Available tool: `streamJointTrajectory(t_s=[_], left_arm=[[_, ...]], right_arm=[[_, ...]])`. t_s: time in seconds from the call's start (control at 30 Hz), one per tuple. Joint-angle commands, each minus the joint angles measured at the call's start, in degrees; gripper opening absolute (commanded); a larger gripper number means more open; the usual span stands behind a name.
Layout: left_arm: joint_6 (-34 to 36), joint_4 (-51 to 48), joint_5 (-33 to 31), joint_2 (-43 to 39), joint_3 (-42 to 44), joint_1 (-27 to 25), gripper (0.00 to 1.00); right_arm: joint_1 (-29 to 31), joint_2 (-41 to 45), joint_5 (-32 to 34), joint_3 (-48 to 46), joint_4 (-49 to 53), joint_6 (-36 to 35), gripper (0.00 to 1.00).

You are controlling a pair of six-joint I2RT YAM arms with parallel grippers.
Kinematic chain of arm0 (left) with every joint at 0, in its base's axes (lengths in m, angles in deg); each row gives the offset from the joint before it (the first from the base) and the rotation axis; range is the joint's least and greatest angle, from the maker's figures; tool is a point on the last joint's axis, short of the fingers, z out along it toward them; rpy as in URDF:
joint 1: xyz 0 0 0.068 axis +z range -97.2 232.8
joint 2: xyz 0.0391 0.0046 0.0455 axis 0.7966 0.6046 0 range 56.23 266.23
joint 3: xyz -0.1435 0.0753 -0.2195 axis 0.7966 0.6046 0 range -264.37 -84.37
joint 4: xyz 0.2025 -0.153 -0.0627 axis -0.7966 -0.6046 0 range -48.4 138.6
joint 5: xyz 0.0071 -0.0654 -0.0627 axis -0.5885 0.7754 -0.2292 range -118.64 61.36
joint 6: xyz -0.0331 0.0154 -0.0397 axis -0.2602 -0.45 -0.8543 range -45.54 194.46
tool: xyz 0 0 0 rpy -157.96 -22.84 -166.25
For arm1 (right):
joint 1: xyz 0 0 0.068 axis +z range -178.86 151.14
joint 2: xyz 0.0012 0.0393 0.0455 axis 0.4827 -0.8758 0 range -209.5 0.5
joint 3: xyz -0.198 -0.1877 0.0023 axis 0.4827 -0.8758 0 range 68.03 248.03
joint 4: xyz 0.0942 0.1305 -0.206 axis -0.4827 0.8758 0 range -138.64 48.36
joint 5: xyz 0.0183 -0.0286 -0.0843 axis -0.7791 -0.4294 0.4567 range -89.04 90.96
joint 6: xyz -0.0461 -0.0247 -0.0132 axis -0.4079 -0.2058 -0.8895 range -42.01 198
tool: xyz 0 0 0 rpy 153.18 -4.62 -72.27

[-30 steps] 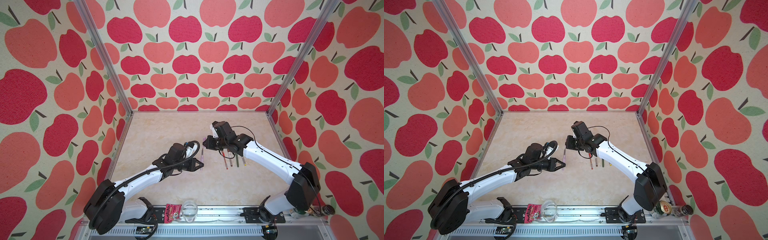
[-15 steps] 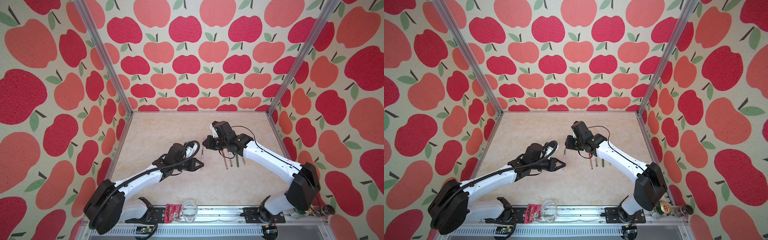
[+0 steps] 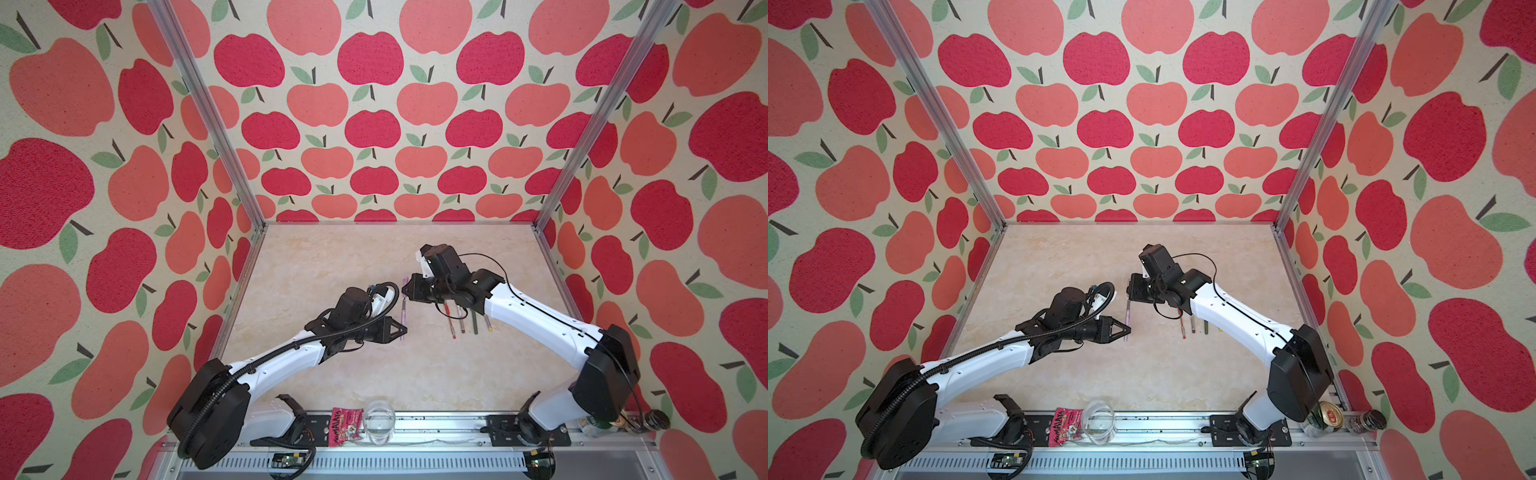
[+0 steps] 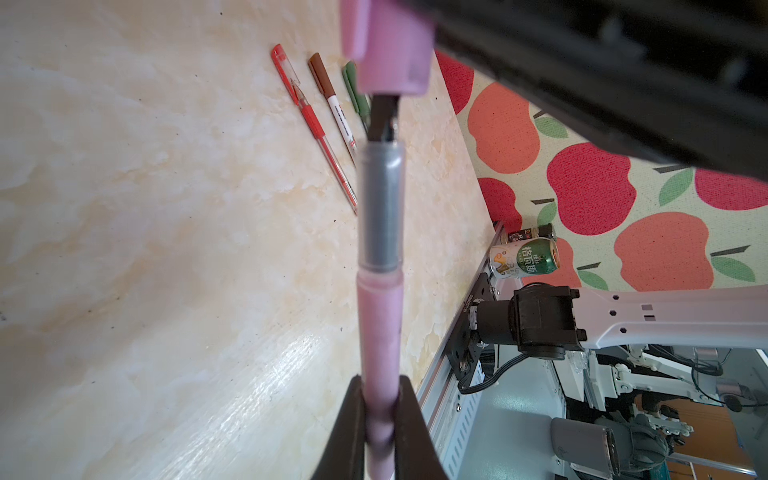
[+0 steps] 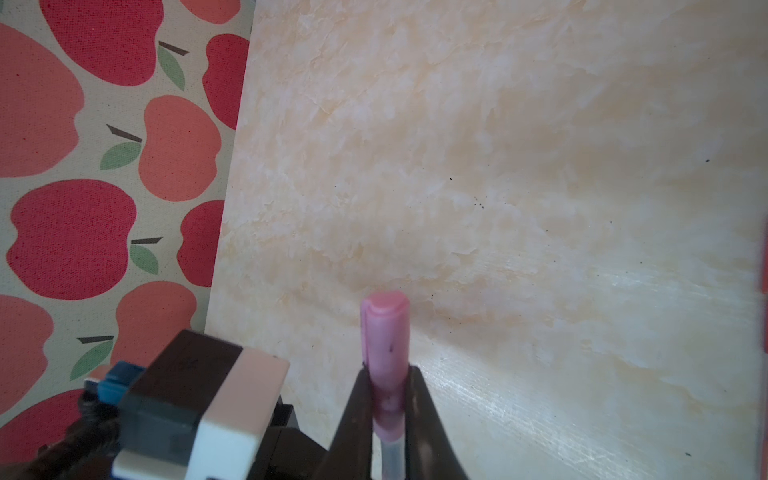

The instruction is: Insert the pens into the pen caps

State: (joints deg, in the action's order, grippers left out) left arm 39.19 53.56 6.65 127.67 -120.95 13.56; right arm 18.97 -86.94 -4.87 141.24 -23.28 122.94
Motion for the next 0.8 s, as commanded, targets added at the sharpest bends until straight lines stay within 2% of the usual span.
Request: streamJointTrajectory(t_s=[0.0,0.4,0.77], left_arm=[[-0.8,1.6,-1.2,-1.5,0.7,0.4,0.0],[-1.2,1.9,-2.6,-3.0,1.5,0.7,0.0],[-1.5,3.3,-4.2,-2.5,1.1,0.8,0.0]], right_arm=[[1.0,0.7,1.1,-1.7,0.8,-1.2,0.08],[2.4,3.1,1.7,-5.8,-0.2,-0.7,0.08],[4.4,4.6,-2.0,-7.3,-2.5,-0.3,0.08]])
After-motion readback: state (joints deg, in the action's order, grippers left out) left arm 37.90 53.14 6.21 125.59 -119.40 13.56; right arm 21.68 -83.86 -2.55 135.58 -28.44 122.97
